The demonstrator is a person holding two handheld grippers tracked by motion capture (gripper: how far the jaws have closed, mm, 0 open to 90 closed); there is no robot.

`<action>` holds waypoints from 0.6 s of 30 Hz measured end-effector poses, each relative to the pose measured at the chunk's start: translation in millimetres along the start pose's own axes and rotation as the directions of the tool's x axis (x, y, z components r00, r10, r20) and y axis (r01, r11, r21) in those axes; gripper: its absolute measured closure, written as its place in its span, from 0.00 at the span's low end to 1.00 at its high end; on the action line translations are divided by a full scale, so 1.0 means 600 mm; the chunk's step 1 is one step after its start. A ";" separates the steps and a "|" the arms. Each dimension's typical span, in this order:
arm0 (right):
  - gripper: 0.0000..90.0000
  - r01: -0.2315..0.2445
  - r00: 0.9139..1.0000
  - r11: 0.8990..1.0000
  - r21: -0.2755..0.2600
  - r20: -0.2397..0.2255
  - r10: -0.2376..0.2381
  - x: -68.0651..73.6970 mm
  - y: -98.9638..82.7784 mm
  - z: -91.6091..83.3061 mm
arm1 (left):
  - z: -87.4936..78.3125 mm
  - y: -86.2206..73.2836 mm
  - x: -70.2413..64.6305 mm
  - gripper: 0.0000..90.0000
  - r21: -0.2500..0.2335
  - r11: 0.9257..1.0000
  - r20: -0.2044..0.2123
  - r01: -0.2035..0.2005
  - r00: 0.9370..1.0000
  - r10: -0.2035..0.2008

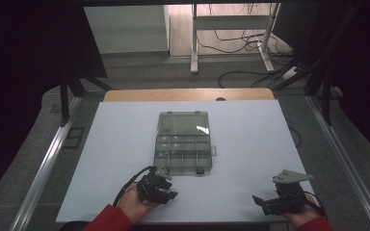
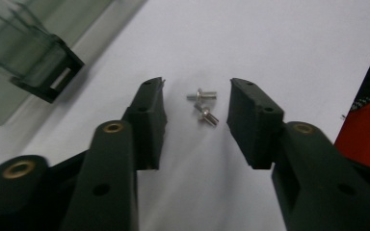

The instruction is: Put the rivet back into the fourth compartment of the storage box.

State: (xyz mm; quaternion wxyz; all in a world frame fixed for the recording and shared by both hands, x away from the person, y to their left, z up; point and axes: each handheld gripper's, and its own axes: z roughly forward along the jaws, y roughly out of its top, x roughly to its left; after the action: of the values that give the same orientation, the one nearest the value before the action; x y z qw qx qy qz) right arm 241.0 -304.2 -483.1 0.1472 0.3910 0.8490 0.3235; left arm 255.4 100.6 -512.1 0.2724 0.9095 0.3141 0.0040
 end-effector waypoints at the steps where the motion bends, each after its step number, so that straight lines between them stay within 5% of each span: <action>1: 0.00 0.000 1.000 1.000 0.001 0.000 0.000 0.000 0.000 0.000 | 0.002 0.000 -0.001 0.66 0.006 1.000 0.000 -0.003 1.000 0.003; 12: 0.00 0.009 1.000 1.000 0.008 -0.007 -0.009 0.000 0.000 0.001 | 0.011 0.001 -0.013 0.85 0.058 0.996 -0.062 -0.064 0.996 0.067; 18: 0.00 0.011 1.000 1.000 0.008 -0.007 -0.011 0.001 0.000 0.001 | 0.011 0.002 -0.014 0.91 0.055 0.998 -0.057 -0.042 0.997 0.045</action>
State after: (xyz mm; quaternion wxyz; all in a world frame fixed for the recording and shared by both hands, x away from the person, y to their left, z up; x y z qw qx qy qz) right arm 241.0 -303.5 -483.8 0.1443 0.3860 0.8529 0.3205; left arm 250.8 91.5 -515.9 0.2382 0.9226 0.3020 0.0280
